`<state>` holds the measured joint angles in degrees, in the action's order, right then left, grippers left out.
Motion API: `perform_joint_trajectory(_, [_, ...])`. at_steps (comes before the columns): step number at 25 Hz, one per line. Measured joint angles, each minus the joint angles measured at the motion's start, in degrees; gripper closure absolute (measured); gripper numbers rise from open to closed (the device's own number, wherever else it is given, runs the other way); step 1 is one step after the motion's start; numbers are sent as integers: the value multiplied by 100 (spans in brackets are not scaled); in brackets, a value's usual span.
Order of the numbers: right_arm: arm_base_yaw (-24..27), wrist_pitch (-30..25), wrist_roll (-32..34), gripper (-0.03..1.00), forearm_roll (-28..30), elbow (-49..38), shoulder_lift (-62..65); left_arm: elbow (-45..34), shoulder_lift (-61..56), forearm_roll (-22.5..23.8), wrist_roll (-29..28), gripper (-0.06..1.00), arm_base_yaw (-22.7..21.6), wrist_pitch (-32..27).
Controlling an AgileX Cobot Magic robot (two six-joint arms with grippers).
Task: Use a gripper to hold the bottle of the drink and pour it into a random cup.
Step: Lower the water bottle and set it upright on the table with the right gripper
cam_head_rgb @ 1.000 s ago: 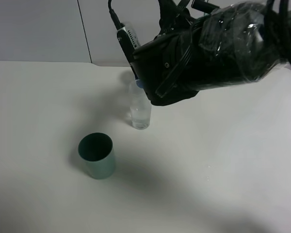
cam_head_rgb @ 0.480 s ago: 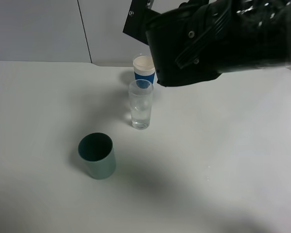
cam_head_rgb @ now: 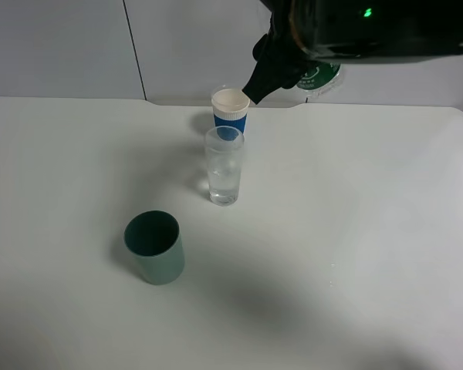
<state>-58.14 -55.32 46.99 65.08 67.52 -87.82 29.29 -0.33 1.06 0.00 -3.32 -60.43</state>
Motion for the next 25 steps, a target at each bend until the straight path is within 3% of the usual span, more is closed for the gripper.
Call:
perform_joint_trajectory(6, [0,148,-62,40,-622,0,382,0,0,0,0,-4,0,0])
perform_joint_trajectory(9, [15,253,-574,40,-1134,0,545,0,0,0,0,-4,0,0])
perform_joint_trajectory(16, [411,394,-2785,40,-2945,0,708,0,0,0,0,-4,0,0])
perform_joint_trajectory(25, [674,1722,-5034,40,-5072,0,836,0,0,0,0,-4,0,0])
